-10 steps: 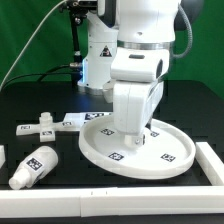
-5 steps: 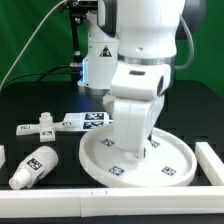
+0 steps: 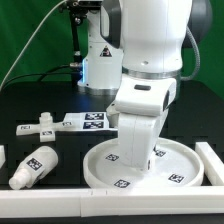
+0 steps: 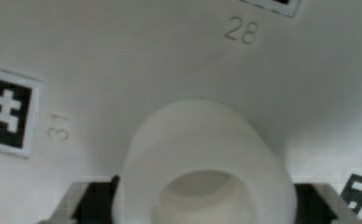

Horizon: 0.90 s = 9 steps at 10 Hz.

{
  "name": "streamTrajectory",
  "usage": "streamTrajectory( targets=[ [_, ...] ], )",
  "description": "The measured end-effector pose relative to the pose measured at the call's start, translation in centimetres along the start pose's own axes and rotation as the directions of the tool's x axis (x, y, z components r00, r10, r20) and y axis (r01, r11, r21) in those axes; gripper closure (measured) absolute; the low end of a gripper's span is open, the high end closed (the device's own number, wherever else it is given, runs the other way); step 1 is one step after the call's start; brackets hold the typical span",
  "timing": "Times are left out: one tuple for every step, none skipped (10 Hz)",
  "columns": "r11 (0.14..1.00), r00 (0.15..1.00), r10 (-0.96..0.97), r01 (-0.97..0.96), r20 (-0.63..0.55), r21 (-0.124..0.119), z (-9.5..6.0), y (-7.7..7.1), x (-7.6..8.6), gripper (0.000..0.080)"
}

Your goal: Assemble round table

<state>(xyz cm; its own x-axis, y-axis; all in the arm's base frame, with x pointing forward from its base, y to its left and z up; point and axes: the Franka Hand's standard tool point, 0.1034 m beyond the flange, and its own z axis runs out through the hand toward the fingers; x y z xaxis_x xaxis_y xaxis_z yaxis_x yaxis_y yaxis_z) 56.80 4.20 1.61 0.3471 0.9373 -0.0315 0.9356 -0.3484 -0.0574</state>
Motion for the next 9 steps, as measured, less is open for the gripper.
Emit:
streamTrajectory(
  targets=[
    [1.000, 1.000, 0.000, 0.000, 0.000, 0.001, 0.0, 0.0, 0.0, 0.0399],
    [1.000, 1.000, 0.000, 0.000, 0.000, 0.001, 0.1, 0.0, 0.0, 0.0291],
    [1.000, 1.000, 0.000, 0.000, 0.000, 0.001, 0.1, 0.0, 0.0, 0.0194],
    [1.000, 1.000, 0.000, 0.000, 0.000, 0.001, 0.1, 0.0, 0.0, 0.0163],
    [1.000, 1.000, 0.002, -0.002, 0.000, -0.005, -0.3, 0.3, -0.4, 0.0163],
    [0.999, 1.000, 0.030, -0.030, -0.003, -0.028, -2.0, 1.1, -1.5, 0.0152],
    [0.992, 0.993, 0.119, -0.119, -0.011, -0.052, -3.9, 1.6, -2.5, 0.0151],
    [0.976, 0.978, 0.208, -0.209, -0.018, -0.068, -5.3, 1.5, -2.9, 0.0151],
    [0.966, 0.967, 0.254, -0.254, 0.007, -0.055, -6.4, 1.1, -3.3, 0.0151]
  ],
)
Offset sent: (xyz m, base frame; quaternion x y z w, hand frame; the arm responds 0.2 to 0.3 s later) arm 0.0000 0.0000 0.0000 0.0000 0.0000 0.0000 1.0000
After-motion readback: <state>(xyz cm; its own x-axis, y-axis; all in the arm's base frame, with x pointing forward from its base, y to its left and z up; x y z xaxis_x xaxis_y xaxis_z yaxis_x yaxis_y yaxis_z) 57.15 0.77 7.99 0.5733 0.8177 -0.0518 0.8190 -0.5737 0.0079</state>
